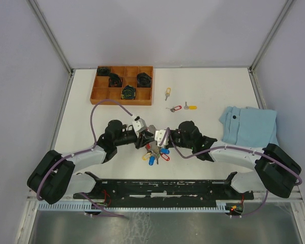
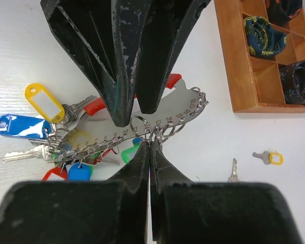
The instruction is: Put the keys on the keyring
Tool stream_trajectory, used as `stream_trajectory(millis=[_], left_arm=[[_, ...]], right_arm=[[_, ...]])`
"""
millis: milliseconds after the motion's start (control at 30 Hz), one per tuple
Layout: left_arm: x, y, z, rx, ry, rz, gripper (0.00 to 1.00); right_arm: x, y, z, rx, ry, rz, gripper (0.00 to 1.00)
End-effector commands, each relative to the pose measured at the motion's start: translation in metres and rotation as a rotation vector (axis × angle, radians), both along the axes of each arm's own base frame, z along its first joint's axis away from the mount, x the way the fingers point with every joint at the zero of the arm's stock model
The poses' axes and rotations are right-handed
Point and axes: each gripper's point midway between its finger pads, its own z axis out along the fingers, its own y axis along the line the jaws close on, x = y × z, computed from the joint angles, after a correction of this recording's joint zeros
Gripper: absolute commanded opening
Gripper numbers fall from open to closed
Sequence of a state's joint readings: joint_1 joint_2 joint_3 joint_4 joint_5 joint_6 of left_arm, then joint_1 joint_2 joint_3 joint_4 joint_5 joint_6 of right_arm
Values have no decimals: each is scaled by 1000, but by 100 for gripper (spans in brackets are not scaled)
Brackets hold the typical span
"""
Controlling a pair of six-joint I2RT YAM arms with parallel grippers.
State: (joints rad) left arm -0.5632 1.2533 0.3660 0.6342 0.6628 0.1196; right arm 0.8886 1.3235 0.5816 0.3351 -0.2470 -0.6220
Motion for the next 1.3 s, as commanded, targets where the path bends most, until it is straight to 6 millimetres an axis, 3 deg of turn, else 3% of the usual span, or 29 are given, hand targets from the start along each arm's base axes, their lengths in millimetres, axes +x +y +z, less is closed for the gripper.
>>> stream_trajectory(millis=[0,400,633,1000,1100,1267], left_arm=[[4,-7,20,-10,-88,-52,37],[0,-11,20,-8,-108,-107,39],[2,-15,19,-8,-95,-119,35],[5,-13,3,34,-51,-100,31],[5,-13,4,32,-51,-105,27],[5,-13,4,39,-52,-109,8]], right_arm=[[3,13,38,54,-76,47,1],[1,18,42,57,-69,72,1],[-1,22,44,63,-64,87,1],[-1,20,47,62,-72,82,1],[-2,20,48,63,-72,84,1],[-1,16,46,53,-72,73,1]])
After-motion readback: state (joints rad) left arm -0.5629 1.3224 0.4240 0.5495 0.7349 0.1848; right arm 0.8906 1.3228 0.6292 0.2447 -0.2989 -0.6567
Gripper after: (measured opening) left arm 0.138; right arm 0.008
